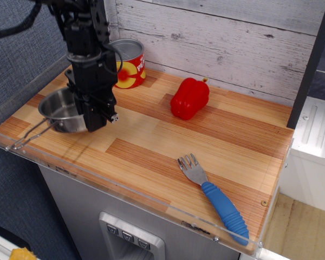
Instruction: Put the pot next to the pepper on the right
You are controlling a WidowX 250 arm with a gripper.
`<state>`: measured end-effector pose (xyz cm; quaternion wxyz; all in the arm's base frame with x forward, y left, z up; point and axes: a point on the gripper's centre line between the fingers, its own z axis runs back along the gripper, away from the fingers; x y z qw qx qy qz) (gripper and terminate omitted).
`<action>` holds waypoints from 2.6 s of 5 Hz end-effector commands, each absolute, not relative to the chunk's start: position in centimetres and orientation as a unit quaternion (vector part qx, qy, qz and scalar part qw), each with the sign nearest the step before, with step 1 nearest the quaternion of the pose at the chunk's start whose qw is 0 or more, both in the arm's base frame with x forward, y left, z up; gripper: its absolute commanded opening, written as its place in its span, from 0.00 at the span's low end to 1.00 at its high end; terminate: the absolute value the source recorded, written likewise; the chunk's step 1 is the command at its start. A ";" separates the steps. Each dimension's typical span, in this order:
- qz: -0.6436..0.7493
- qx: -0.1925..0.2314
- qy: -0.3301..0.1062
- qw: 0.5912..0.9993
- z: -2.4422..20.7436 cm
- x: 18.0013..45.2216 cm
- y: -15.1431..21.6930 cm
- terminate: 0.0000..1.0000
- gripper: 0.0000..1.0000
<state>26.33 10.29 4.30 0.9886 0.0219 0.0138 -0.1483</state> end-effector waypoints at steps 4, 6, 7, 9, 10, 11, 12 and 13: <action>-0.259 0.030 -0.061 0.964 10.1 26.4 -6.0 0.00 0.00; -0.320 0.010 -0.084 0.944 7.4 31.6 -11.6 0.00 0.00; -0.359 -0.005 -0.100 0.928 5.4 34.1 -12.6 0.00 0.00; -0.393 -0.009 -0.099 0.914 4.1 36.7 -13.1 0.00 0.00; -0.397 0.004 -0.088 0.913 3.7 36.9 -12.6 0.00 0.00; -0.399 0.007 -0.076 0.914 3.5 36.6 -12.5 0.00 0.00; -0.402 0.013 -0.070 0.913 3.7 36.0 -12.3 0.00 1.00; -0.396 0.019 -0.071 0.915 4.5 35.5 -11.9 0.00 1.00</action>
